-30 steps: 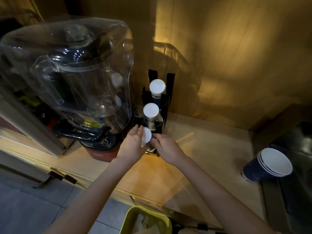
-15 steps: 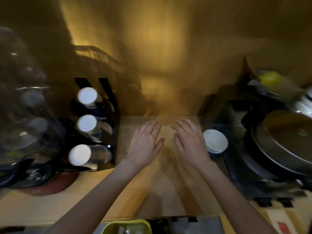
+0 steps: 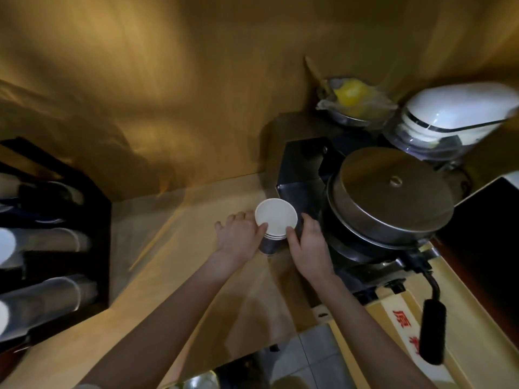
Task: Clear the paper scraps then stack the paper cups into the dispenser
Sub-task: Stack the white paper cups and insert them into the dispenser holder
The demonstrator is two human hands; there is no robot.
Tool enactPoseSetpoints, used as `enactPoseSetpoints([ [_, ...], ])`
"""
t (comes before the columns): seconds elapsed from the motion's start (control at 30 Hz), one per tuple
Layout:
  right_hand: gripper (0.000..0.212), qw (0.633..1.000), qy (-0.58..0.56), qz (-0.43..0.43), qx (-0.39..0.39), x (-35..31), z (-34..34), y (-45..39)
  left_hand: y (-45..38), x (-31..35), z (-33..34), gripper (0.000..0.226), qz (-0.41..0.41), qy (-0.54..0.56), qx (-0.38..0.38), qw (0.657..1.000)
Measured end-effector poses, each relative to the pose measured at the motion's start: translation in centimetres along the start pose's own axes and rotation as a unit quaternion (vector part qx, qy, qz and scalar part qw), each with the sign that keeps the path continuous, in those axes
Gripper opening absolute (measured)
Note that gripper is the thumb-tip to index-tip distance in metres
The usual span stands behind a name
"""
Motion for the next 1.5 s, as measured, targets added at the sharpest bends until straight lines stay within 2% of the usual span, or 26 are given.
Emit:
enactPoseSetpoints([
  [0.1, 0.034, 0.989, -0.12, 0.075, -0.032, 1.3, 0.9, -0.7, -0.3, -0.2, 0.1, 0.043, -0.009, 0.025, 0.005, 1.0],
  [0.2, 0.02, 0.962, -0.229, 0.134, -0.058, 1.6, 1.6, -1.0, -0.3, -0.7, 0.0, 0.041, -0.014, 0.077, -0.005, 0.997],
  [0.27, 0.011, 0.951, -0.273, 0.13, -0.063, 0.9, 1.6, -1.2, -0.1, -1.6, -0.5, 0.042, -0.038, 0.189, -0.009, 0.981],
  [0.3, 0.01, 0.95, -0.282, 0.115, -0.063, 0.4, 1.4, -1.2, 0.2, -2.3, -0.8, 0.044, -0.061, 0.27, -0.008, 0.961],
  [0.37, 0.014, 0.948, -0.302, 0.075, -0.065, -1.2, 1.2, -1.2, 1.3, -4.0, -0.8, 0.05, -0.138, 0.441, -0.036, 0.886],
  [0.43, 0.024, 0.942, -0.327, 0.027, -0.073, -3.1, 1.1, -1.2, 2.4, -5.2, -0.1, 0.056, -0.199, 0.574, -0.111, 0.786],
  [0.5, 0.032, 0.937, -0.336, -0.037, -0.088, -5.5, 1.3, -0.8, 3.3, -5.9, -0.1, 0.067, -0.213, 0.681, -0.178, 0.678],
  [0.53, 0.034, 0.933, -0.337, -0.074, -0.099, -6.7, 1.4, -0.5, 3.8, -6.3, -0.5, 0.073, -0.211, 0.716, -0.194, 0.637],
  [0.57, 0.036, 0.928, -0.337, -0.111, -0.11, -7.8, 1.6, 0.0, 4.2, -6.7, -1.0, 0.078, -0.207, 0.737, -0.199, 0.612],
  [0.6, 0.037, 0.924, -0.334, -0.143, -0.121, -8.8, 1.9, 0.4, 4.6, -7.2, -1.5, 0.08, -0.199, 0.748, -0.196, 0.602],
  [0.7, 0.039, 0.915, -0.318, -0.193, -0.156, -11.2, 2.9, 1.5, 5.9, -9.0, -3.3, 0.074, -0.173, 0.761, -0.139, 0.609],
  [0.77, 0.033, 0.908, -0.322, -0.202, -0.175, -12.6, 3.4, 2.1, 6.8, -10.6, -4.1, 0.066, -0.163, 0.759, -0.102, 0.622],
  [0.83, 0.023, 0.901, -0.34, -0.186, -0.196, -13.7, 4.0, 2.4, 8.1, -12.3, -4.7, 0.063, -0.155, 0.731, -0.063, 0.661],
  [0.9, 0.019, 0.897, -0.343, -0.171, -0.221, -14.8, 4.9, 2.9, 9.3, -14.5, -5.4, 0.073, -0.147, 0.699, 0.002, 0.7],
  [1.03, 0.032, 0.886, -0.326, -0.177, -0.278, -18.2, 6.9, 4.5, 11.9, -17.6, -7.8, 0.105, -0.108, 0.637, 0.151, 0.748],
  [1.07, 0.034, 0.88, -0.321, -0.193, -0.293, -19.3, 7.3, 5.1, 12.5, -18.1, -8.4, 0.108, -0.097, 0.617, 0.179, 0.76],
  [1.13, 0.047, 0.868, -0.3, -0.223, -0.326, -21.3, 8.3, 6.3, 13.6, -18.7, -9.7, 0.096, -0.079, 0.569, 0.221, 0.788],
  [1.2, 0.066, 0.867, -0.285, -0.233, -0.336, -22.9, 9.0, 7.0, 14.6, -19.0, -11.1, 0.082, -0.054, 0.525, 0.257, 0.81],
  [1.27, 0.075, 0.873, -0.281, -0.243, -0.315, -24.2, 9.5, 7.1, 15.5, -19.5, -12.3, 0.082, -0.039, 0.49, 0.288, 0.822],
  [1.4, 0.075, 0.874, -0.279, -0.285, -0.278, -27.2, 10.3, 7.4, 16.5, -21.8, -13.8, 0.087, -0.052, 0.435, 0.302, 0.846],
  [1.5, 0.071, 0.874, -0.261, -0.314, -0.262, -29.6, 10.6, 7.5, 17.3, -23.5, -15.6, 0.096, -0.057, 0.438, 0.298, 0.846],
])
Point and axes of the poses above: each hand's wrist, its own y-axis away from the middle knuckle, its own z-axis out of the palm, x = y × z, the point moved 8 cm from there along -y, towards the middle knuckle, and after that the axes turned 3 degrees about y, right-handed, at the moved point
